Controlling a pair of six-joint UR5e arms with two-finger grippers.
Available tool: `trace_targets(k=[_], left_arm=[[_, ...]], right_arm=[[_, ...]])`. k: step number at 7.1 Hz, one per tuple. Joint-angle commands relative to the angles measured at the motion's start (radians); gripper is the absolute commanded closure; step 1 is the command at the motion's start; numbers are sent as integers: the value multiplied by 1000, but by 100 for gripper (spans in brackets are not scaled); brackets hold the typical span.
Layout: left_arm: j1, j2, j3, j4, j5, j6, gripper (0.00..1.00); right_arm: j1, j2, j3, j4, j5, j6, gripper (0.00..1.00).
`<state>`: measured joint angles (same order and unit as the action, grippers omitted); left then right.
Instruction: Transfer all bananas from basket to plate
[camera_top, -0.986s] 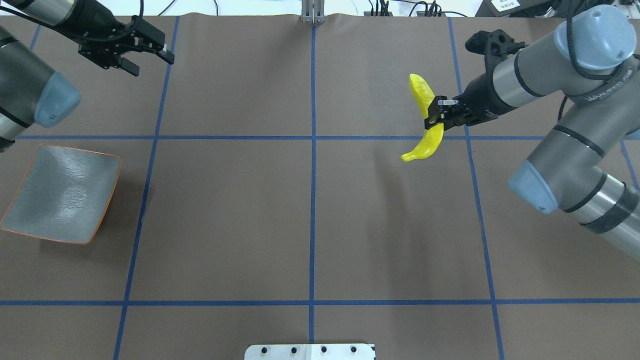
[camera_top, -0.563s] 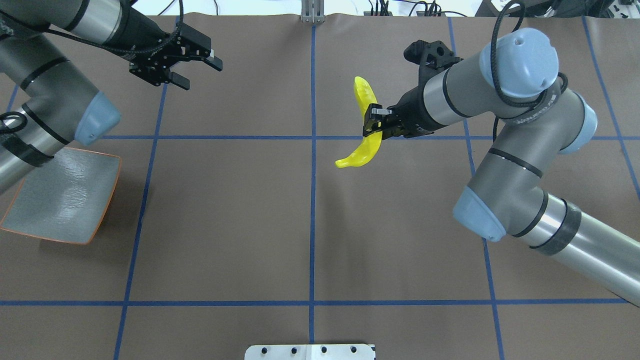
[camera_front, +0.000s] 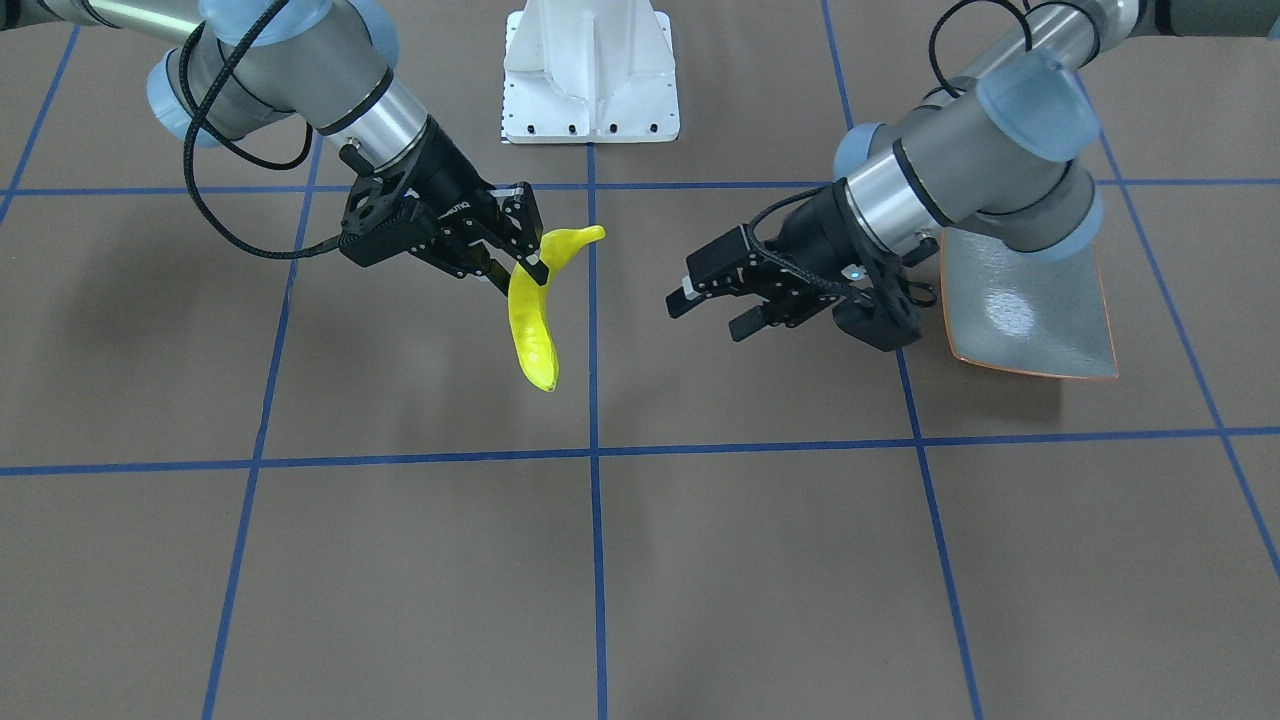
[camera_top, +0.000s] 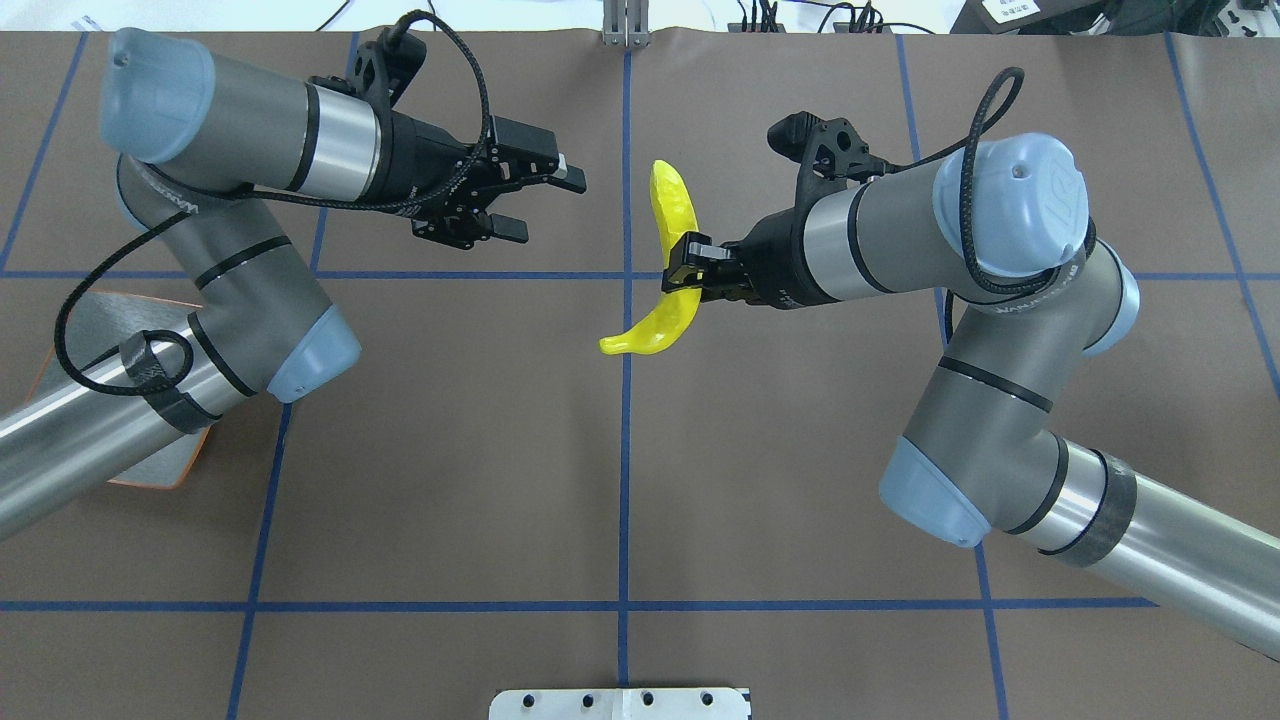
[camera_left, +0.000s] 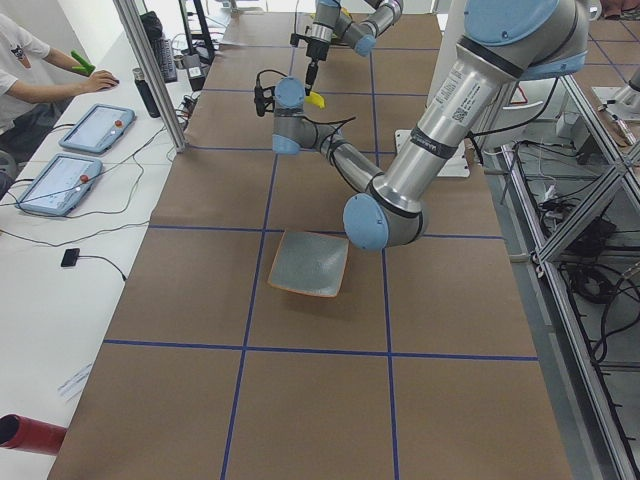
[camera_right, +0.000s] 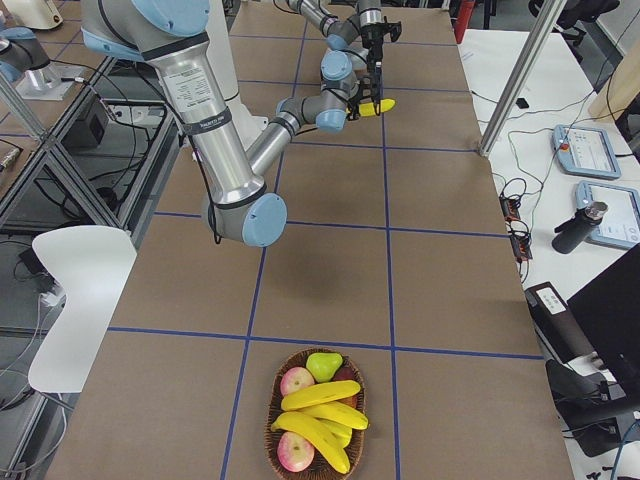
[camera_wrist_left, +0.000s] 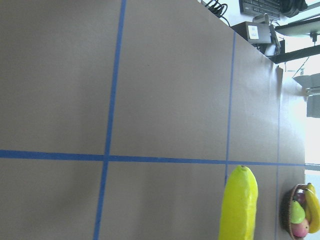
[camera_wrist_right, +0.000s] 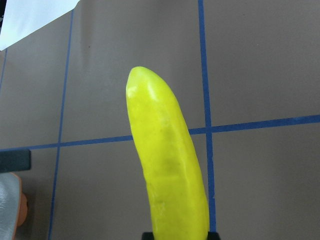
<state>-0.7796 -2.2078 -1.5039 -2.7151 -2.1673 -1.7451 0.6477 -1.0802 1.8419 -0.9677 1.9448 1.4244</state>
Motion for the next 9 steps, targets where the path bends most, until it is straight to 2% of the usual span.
trace_targets(k=[1, 2, 5, 6, 9], left_arm=[[22, -13, 7, -89, 26, -28, 1], [22, -27, 13, -98, 27, -28, 1], [68, -38, 33, -193, 137, -28, 1], [69, -41, 48, -202, 142, -25, 3], [106, -55, 59, -227, 147, -22, 3]], right_arm=[[-3, -39, 13, 103, 28, 31, 100], [-3, -40, 10, 127, 36, 50, 100], [0, -40, 13, 176, 83, 89, 100], [1, -46, 13, 219, 107, 123, 100], [9, -43, 13, 228, 111, 133, 100]])
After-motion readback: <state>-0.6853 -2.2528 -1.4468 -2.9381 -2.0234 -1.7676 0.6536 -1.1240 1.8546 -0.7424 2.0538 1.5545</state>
